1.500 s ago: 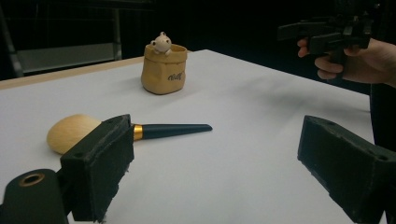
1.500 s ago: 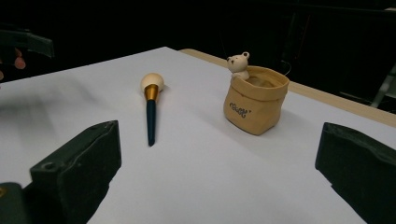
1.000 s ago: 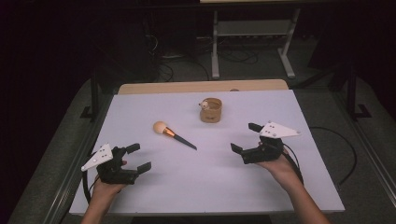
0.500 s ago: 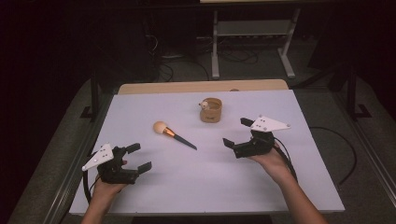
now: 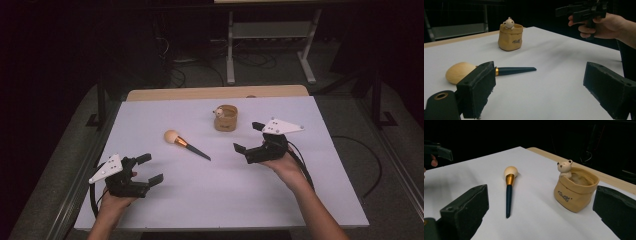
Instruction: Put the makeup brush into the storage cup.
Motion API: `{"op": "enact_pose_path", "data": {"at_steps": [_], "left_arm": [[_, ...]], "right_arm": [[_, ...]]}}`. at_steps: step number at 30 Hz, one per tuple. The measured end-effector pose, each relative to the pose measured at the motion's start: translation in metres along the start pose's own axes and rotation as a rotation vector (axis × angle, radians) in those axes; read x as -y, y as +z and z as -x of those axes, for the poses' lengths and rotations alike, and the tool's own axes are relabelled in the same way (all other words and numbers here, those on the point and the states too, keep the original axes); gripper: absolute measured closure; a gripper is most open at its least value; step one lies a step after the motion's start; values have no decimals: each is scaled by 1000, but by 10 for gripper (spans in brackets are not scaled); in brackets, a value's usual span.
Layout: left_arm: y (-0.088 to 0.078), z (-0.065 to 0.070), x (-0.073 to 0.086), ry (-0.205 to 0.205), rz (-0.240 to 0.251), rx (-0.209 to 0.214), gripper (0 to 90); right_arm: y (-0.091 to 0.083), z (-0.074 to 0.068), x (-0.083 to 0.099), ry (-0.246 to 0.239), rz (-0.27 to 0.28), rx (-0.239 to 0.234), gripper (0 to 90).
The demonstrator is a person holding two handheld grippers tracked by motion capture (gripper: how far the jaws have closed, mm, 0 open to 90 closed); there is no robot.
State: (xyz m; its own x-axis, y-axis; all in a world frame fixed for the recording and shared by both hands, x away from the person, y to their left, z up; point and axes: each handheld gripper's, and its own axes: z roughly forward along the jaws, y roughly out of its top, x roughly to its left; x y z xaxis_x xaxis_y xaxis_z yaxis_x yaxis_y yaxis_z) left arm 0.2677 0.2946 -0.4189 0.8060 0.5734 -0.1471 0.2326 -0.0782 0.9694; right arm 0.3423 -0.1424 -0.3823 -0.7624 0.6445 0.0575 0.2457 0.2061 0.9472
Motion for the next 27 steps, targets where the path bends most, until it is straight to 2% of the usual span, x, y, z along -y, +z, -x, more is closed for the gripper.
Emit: {"op": "enact_pose_path", "data": {"at_steps": [9, 24, 25, 27], "left_arm": [[0, -1, 0, 2, 0, 3, 104], [0, -2, 0, 10, 0, 8, 104], [0, -1, 0, -4, 0, 7, 104], [0, -2, 0, -2, 0, 6, 104]], "right_arm": [[14, 0, -6, 1, -2, -9, 0], [27, -1, -17, -10, 13, -28, 0], [27, -1, -17, -10, 13, -28, 0], [30, -3, -20, -14, 10, -32, 0]]}}
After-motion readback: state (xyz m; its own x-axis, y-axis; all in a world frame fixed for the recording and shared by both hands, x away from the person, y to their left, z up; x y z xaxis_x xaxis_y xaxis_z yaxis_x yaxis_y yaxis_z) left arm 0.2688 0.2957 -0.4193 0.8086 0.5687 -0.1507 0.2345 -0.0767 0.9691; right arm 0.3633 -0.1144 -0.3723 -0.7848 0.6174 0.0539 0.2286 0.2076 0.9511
